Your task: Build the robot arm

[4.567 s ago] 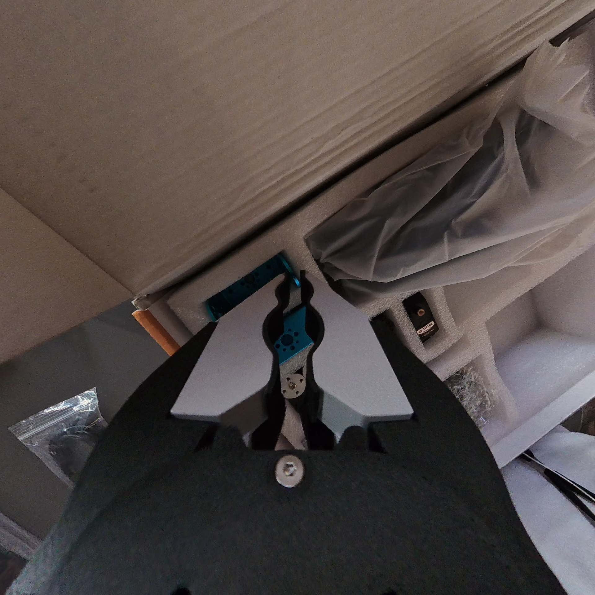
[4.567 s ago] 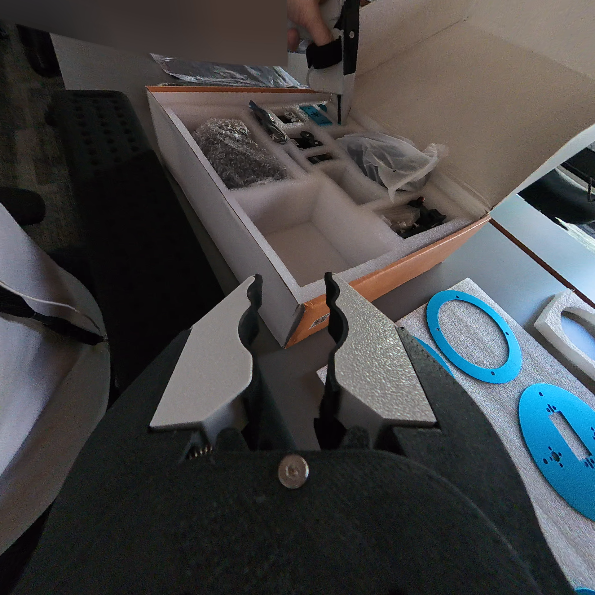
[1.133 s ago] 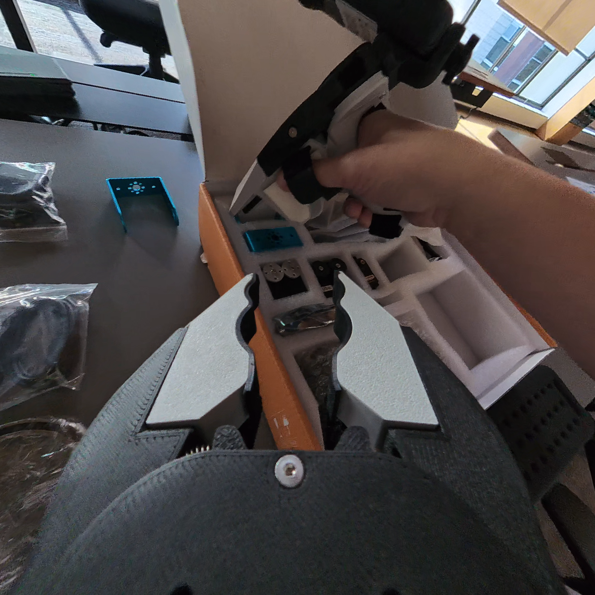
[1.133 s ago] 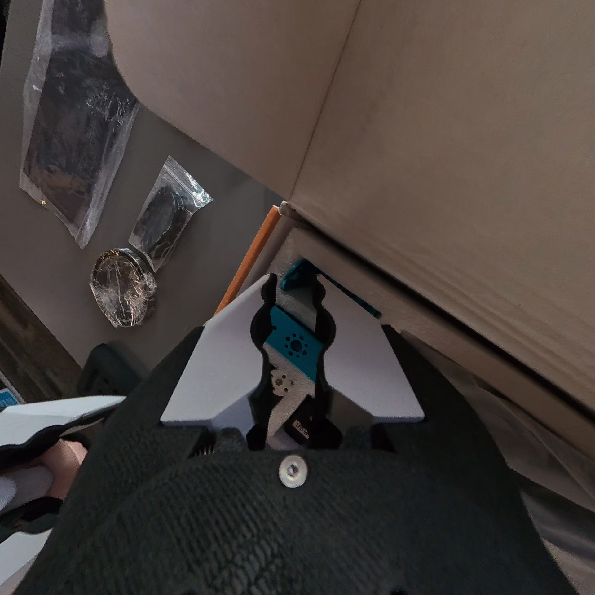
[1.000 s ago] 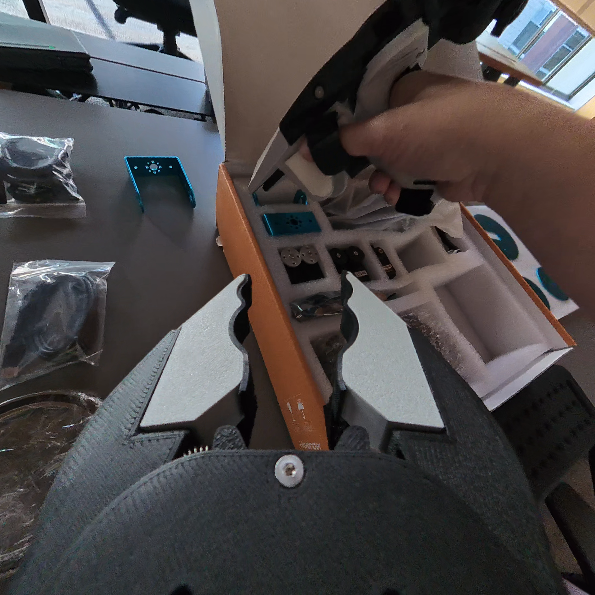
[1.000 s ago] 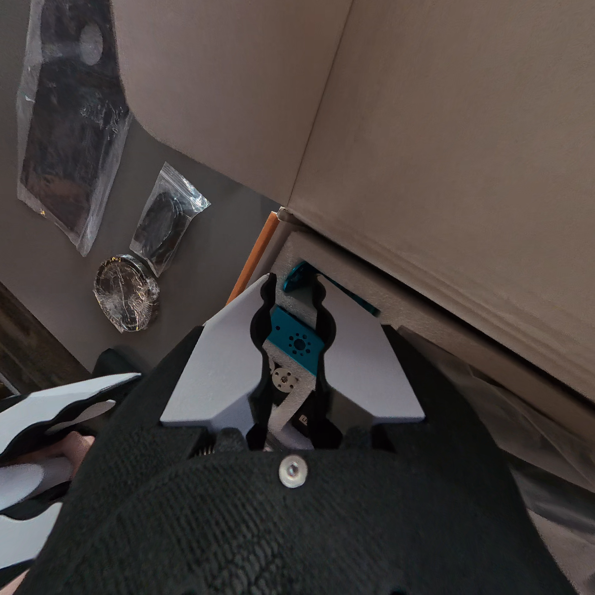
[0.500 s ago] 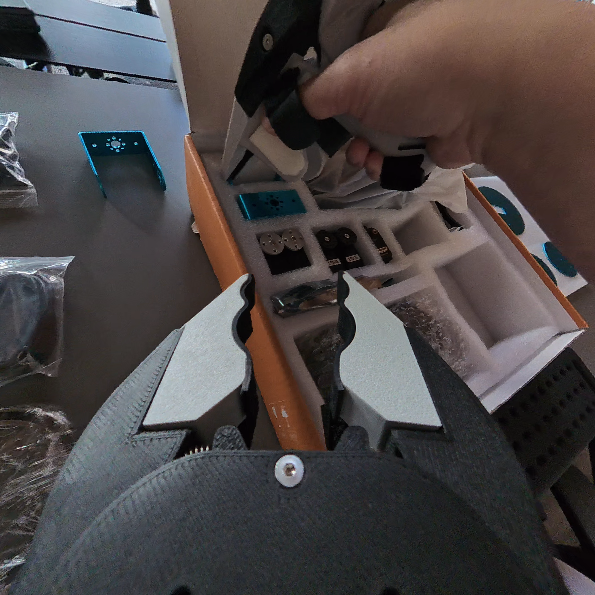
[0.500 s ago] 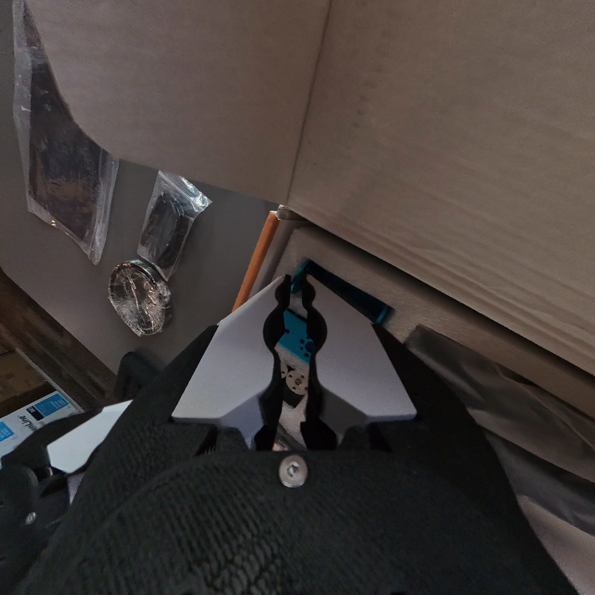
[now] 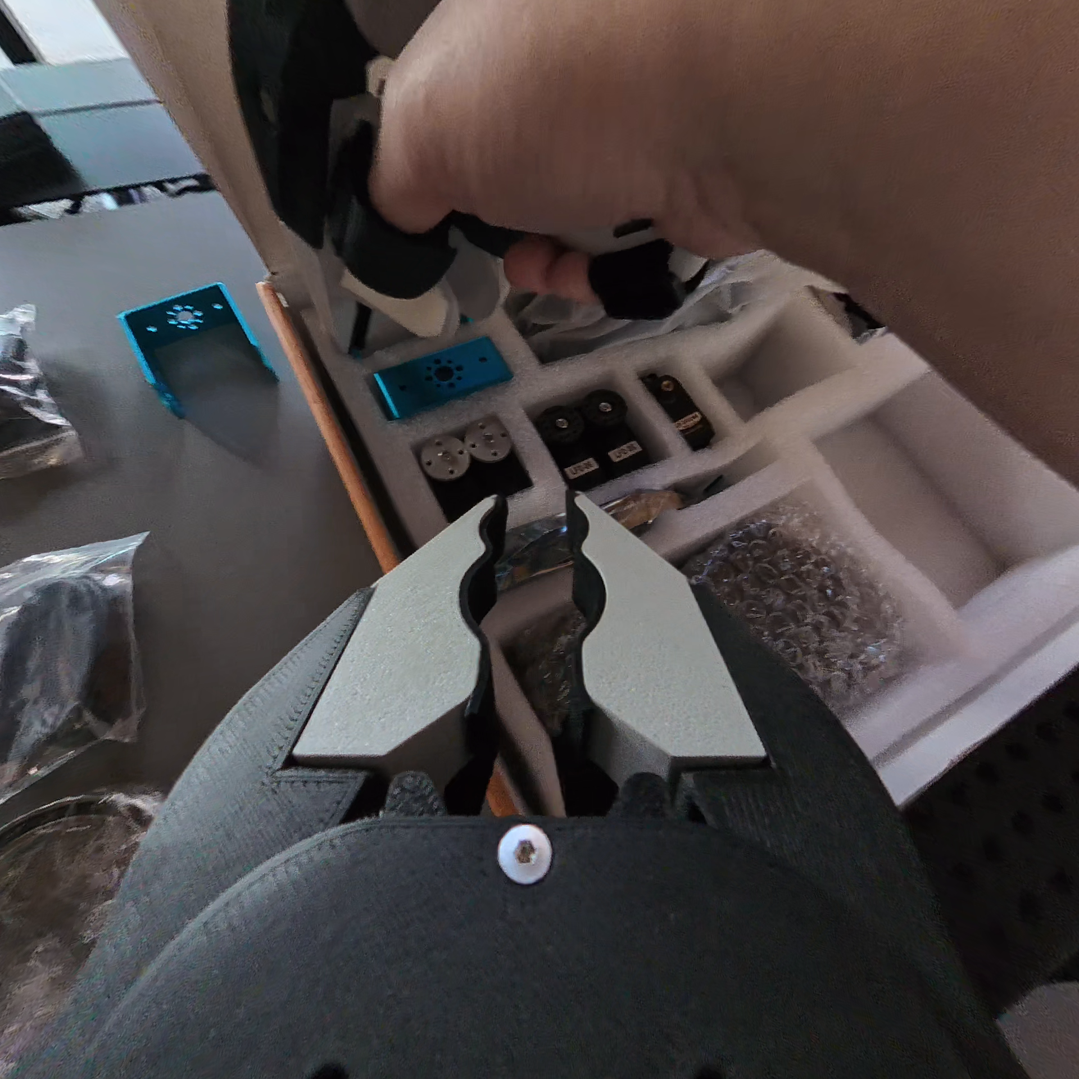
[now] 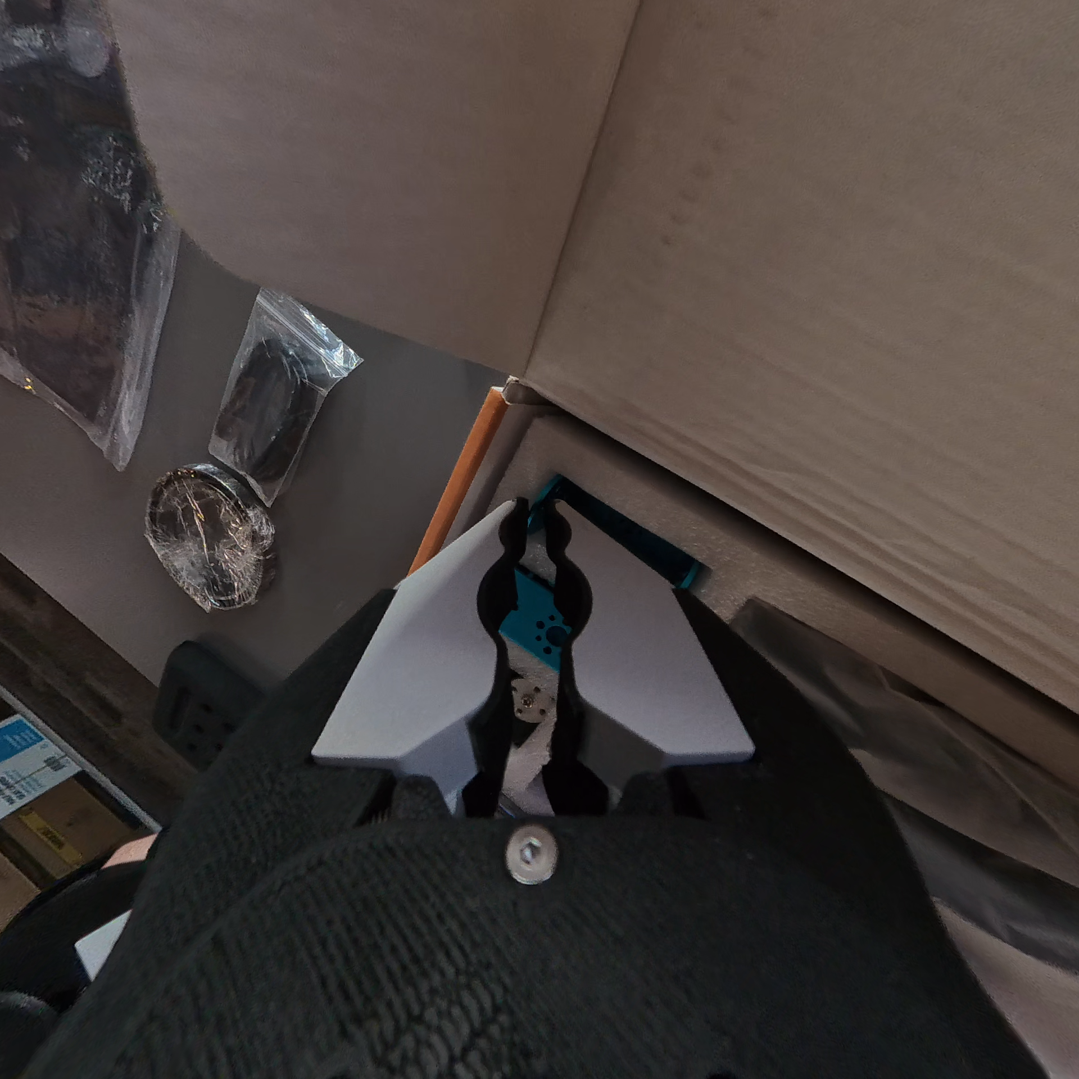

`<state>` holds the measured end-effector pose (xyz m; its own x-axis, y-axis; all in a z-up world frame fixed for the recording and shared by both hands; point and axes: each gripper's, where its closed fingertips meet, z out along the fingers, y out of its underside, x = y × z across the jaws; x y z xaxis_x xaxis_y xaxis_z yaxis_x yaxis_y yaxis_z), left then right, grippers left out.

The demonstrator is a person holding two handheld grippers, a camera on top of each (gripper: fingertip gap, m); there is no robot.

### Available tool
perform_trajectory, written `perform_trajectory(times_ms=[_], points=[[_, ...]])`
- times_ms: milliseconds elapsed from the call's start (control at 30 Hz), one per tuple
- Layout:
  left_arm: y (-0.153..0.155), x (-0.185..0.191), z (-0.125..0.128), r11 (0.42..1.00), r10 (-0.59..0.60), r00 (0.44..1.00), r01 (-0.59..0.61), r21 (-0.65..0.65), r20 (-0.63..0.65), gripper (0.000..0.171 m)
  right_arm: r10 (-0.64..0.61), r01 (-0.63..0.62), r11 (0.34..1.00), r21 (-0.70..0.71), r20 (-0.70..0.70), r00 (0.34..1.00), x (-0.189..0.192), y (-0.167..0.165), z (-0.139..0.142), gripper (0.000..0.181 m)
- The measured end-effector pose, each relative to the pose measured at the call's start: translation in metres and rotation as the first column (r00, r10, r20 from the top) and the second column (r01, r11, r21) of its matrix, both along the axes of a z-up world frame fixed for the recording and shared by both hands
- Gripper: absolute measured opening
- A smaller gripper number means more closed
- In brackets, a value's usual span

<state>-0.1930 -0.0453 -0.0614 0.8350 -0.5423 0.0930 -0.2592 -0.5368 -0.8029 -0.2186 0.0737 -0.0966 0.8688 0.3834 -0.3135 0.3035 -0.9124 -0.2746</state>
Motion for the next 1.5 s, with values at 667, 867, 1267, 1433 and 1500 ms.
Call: perform_trajectory(times_ms=[667, 867, 1267, 1433, 1500], points=[[0.005, 0.008, -0.029, 0.994, -0.070, 0.987, 0.057, -0.094, -0.146, 0.000, 0.031, -0.030, 0.999, 0.012, -0.079, 0.996, 0.007, -0.001, 0.010, 0.001], [0.005, 0.009, -0.029, 0.990, -0.072, 0.992, 0.059, -0.126, -0.102, 0.000, 0.029, -0.026, 0.999, 0.024, -0.102, 0.994, 0.008, -0.001, 0.012, 0.001], [0.005, 0.009, -0.029, 0.991, -0.066, 0.993, 0.054, -0.125, -0.095, 0.000, 0.036, -0.035, 0.998, 0.053, -0.018, 0.999, 0.008, 0.001, 0.009, 0.002], [0.005, 0.009, -0.029, 0.991, -0.066, 0.994, 0.055, -0.125, -0.086, 0.000, 0.091, -0.112, 0.989, 0.094, 0.202, 0.975, 0.009, 0.000, 0.005, 0.008], [0.005, 0.009, -0.029, 0.991, -0.066, 0.994, 0.055, -0.124, -0.085, 0.000, 0.097, -0.122, 0.988, 0.092, 0.236, 0.967, 0.008, -0.001, -0.001, 0.009]])
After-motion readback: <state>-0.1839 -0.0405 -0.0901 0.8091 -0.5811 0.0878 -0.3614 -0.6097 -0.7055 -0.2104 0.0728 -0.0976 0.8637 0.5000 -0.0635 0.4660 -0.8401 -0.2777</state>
